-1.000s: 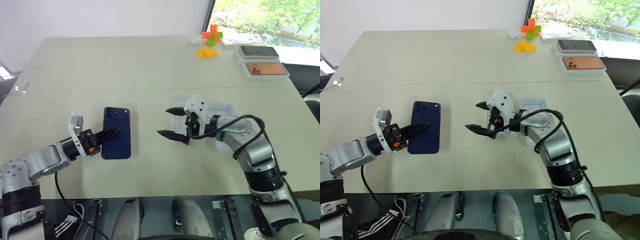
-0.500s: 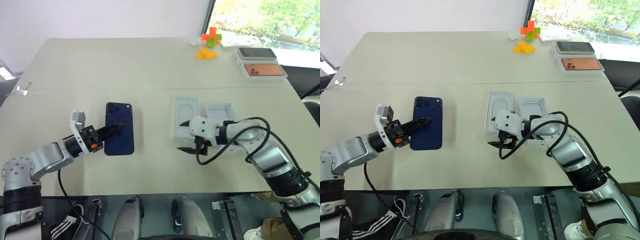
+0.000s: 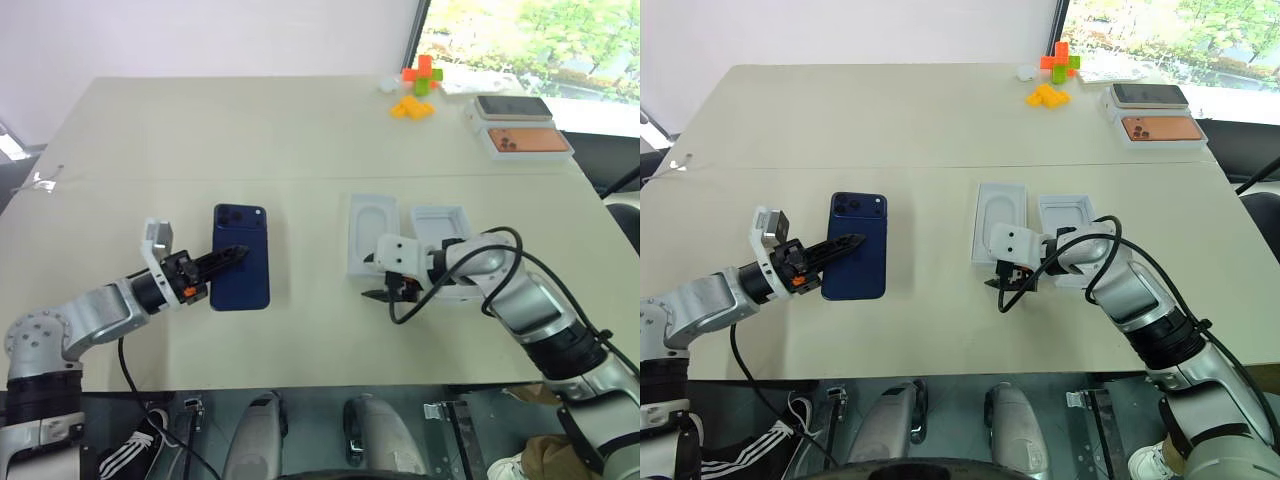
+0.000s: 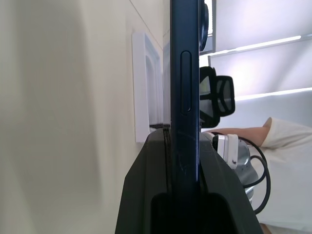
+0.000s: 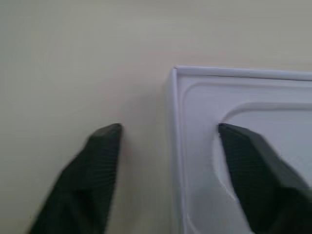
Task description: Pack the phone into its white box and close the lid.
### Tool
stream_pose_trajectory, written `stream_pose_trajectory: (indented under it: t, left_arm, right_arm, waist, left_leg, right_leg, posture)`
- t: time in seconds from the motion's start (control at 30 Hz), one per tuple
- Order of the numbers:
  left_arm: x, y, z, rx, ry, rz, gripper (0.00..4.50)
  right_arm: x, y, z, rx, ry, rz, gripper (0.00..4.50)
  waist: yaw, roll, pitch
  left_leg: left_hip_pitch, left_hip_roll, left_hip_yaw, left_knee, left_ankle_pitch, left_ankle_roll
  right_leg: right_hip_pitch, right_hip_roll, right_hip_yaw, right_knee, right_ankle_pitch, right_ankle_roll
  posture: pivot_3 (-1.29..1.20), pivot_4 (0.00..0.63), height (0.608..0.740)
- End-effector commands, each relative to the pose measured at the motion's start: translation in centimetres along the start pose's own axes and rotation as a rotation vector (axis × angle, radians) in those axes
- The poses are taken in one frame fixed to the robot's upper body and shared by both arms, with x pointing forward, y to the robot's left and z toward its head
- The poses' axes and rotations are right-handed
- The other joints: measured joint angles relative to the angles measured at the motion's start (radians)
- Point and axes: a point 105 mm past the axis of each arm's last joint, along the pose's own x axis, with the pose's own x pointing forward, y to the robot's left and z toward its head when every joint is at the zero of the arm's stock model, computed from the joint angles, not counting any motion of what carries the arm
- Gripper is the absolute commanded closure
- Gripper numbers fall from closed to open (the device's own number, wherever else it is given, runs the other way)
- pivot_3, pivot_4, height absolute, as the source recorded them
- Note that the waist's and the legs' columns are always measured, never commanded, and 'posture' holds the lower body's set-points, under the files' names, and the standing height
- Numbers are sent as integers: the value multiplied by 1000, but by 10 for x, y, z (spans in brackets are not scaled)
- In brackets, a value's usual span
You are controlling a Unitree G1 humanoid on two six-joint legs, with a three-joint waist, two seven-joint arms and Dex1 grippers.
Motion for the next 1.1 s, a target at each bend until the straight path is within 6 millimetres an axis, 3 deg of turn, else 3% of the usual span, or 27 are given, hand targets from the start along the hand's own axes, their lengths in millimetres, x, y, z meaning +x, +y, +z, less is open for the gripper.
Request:
stream_pose_trajectory:
  t: [0.03, 0.2, 0.37, 0.67, 0.93, 1.1]
  left_arm:
    - [1, -17, 3, 30, -4, -67, 4500]
    - [3, -20, 3, 35, -5, -71, 4500]
    - [2, -20, 3, 34, -9, -69, 4500]
    - [7, -31, 20, 47, -52, -106, 4500]
    - [8, -33, 23, 53, -59, -105, 4500]
    - [9, -32, 24, 54, -57, -95, 4500]
  right_arm:
    - [-1, -6, -6, -8, 60, -19, 3379]
    - [0, -11, -3, -25, 55, -42, 3379]
    - [3, -4, 14, -40, -34, -4, 3379]
    - [25, 31, 61, -35, -176, 59, 3379]
    - [35, 26, 63, -3, -138, -32, 3379]
    - [37, 34, 73, 30, -170, -12, 3379]
  waist:
    - [0, 0, 0]
    - [0, 0, 0]
    - [-1, 0, 0]
    - [0, 0, 0]
    - [0, 0, 0]
    - [-1, 0, 0]
  left_leg:
    - [0, 0, 0, 0, 0, 0]
    - [2, 0, -1, 2, 0, 0]
    - [3, 0, 0, 3, 0, 0]
    - [3, 1, -1, 2, 0, 0]
    - [3, 0, -1, 4, 0, 0]
    - [3, 0, -1, 4, 0, 0]
  right_leg:
    - [0, 0, 0, 0, 0, 0]
    - [4, 0, 0, 0, 0, 0]
    - [5, 0, 0, 0, 0, 0]
    - [3, 2, 0, 1, 0, 0]
    - [4, 1, 0, 2, 1, 1]
    - [4, 1, 0, 2, 1, 1]
  posture:
    - [0, 150, 739]
    - [0, 150, 739]
    - [0, 150, 739]
    - [0, 150, 739]
    - [0, 150, 739]
    - [0, 150, 739]
